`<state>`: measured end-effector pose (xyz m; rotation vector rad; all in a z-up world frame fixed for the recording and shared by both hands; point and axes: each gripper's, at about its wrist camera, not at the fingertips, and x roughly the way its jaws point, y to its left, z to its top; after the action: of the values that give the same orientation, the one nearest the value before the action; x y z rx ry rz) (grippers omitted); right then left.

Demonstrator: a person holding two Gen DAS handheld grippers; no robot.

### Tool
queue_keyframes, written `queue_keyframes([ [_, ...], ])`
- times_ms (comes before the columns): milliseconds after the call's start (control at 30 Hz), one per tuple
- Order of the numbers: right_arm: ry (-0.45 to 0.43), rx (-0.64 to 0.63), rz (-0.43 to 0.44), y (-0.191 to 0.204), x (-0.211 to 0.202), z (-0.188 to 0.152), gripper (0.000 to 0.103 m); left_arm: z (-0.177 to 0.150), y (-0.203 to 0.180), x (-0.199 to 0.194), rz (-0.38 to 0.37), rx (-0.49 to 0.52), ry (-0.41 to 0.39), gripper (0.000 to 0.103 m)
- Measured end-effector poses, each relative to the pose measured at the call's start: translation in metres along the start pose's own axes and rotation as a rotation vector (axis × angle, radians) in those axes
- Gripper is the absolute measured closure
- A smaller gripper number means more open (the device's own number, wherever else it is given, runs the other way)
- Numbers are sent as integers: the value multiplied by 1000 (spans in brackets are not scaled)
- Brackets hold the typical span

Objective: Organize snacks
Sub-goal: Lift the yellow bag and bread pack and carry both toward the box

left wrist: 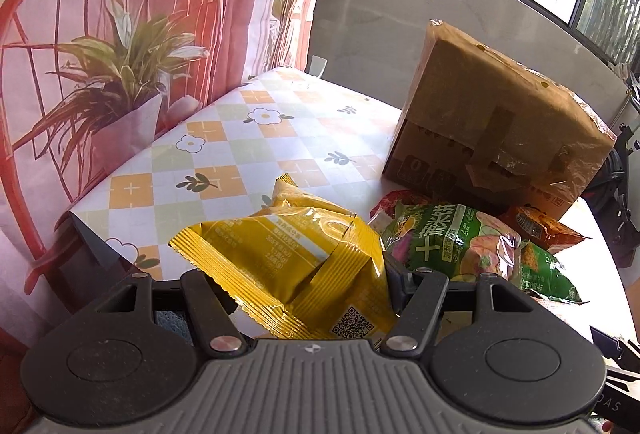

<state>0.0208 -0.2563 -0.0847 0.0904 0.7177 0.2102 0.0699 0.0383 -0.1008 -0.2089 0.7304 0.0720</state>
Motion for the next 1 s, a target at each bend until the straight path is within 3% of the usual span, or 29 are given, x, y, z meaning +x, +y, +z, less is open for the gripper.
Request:
queue_keyframes([
  [200,139,31,7,-8,26,-8,25,-1,-1,2,-10,10,8,35],
  [400,211,25,35,-5,40,-14,25,0,2,6,-17,11,15,35],
  [700,230,-35,7,4,51,-15,20,0,3,8,-26,12,21,35],
  [867,233,-67,-2,9,50,-16,25,0,3,7,-25,8,19,35],
  [1000,226,-45,38,7,29,-13,25,0,4,5,-32,0,16,35],
])
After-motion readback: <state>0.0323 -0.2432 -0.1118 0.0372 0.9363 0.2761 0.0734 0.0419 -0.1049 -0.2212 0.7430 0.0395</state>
